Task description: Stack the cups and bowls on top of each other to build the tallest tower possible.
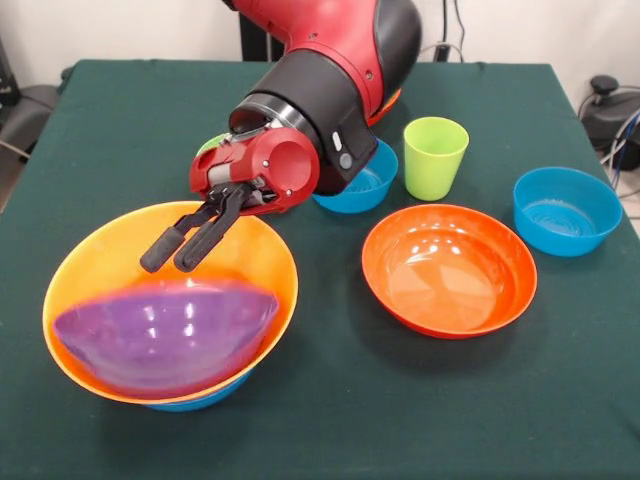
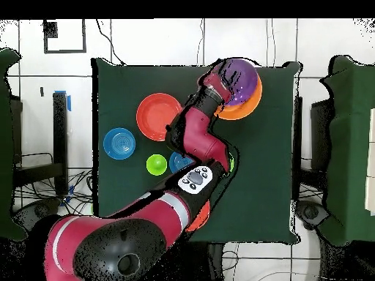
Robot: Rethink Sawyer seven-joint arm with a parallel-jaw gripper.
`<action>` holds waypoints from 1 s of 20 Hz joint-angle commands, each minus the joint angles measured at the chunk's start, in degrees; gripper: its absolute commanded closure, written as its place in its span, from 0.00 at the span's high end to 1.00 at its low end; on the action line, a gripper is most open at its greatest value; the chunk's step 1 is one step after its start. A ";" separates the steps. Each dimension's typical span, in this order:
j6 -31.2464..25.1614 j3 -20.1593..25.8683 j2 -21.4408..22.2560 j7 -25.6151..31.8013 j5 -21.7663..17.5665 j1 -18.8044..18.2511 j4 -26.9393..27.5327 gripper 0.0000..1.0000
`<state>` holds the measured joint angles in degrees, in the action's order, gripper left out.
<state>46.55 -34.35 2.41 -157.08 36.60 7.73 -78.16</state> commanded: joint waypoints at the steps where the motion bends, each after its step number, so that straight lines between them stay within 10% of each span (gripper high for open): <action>1: -15.64 10.72 2.50 -4.64 -3.59 -0.73 -3.72 1.00; 20: -27.49 13.87 7.13 -2.82 -10.74 -3.45 -4.57 1.00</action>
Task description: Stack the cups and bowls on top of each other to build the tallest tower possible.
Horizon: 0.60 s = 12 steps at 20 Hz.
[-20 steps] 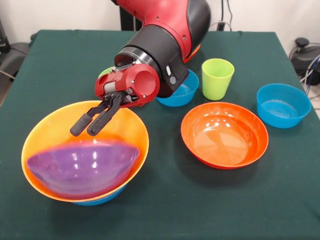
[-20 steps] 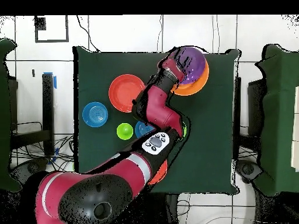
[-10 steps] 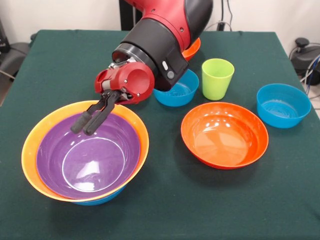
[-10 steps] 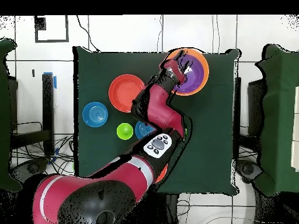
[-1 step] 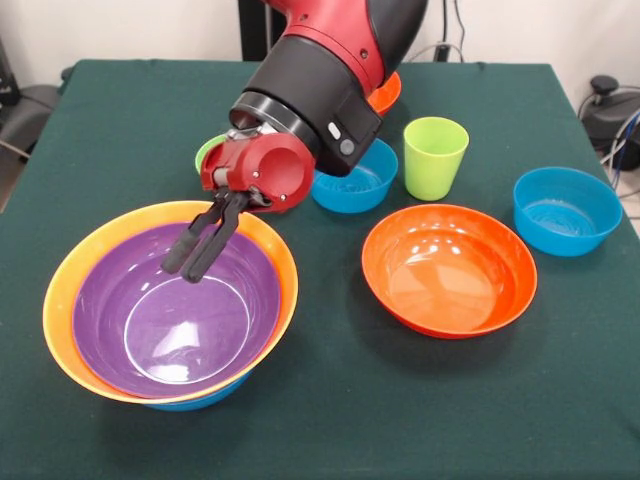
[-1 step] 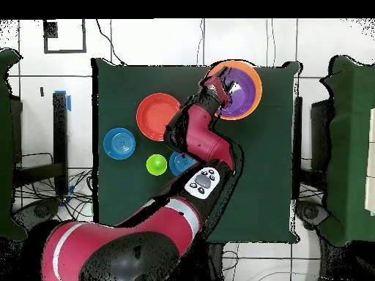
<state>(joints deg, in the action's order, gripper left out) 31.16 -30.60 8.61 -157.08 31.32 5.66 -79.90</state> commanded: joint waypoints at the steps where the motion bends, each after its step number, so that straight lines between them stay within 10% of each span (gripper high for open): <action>1: -13.78 10.15 1.28 -1.93 -6.25 -1.50 -2.77 1.00; 6: -29.03 13.15 6.05 4.44 -13.50 -3.97 -3.49 1.00; 12: -33.25 16.96 10.48 3.69 -18.24 -6.13 -5.84 1.00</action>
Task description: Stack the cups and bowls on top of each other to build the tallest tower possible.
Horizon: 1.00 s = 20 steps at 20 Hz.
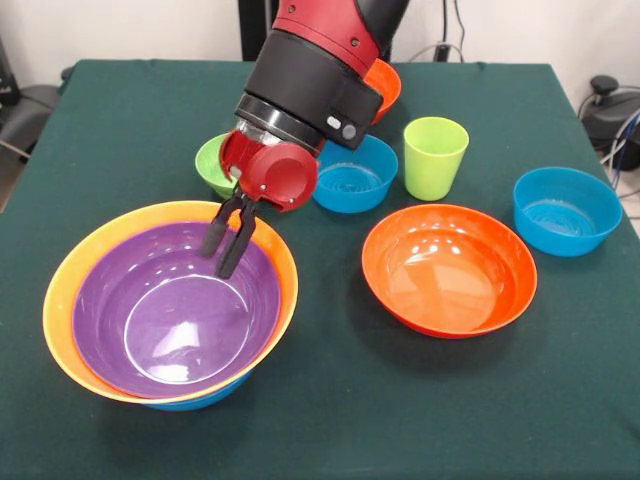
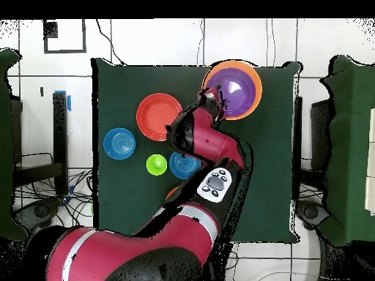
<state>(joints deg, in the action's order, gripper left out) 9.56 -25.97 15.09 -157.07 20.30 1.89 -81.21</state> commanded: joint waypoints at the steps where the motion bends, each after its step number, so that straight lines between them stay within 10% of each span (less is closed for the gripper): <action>1: -11.50 12.45 4.43 3.29 -7.76 -2.26 -4.79 1.00; 20: -14.45 10.33 10.50 1.55 -10.81 1.03 -5.11 1.00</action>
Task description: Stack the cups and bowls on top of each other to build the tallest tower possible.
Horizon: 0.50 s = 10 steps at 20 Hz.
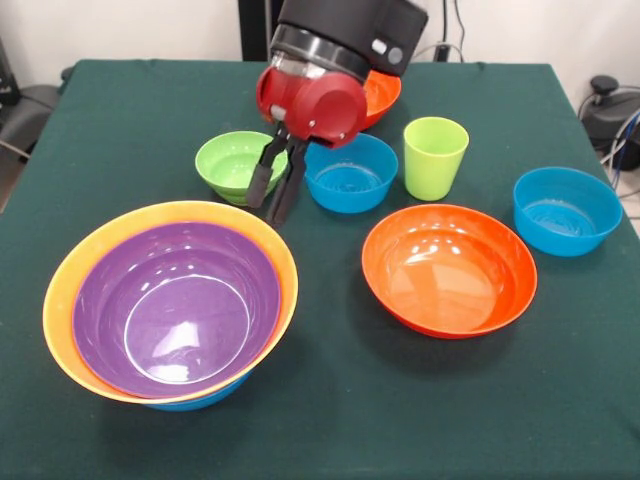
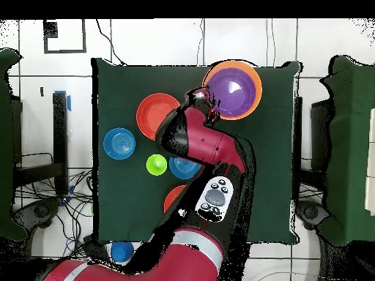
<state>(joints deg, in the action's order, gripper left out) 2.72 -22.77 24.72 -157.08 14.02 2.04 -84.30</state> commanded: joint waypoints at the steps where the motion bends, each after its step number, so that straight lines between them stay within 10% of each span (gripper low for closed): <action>1: -8.15 7.58 1.46 1.87 -4.74 0.77 -2.33 1.00; 10: -13.52 14.14 4.92 2.67 -5.20 -0.56 -6.03 1.00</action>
<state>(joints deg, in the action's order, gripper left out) 0.09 -18.86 28.90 -157.08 13.18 1.42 -84.96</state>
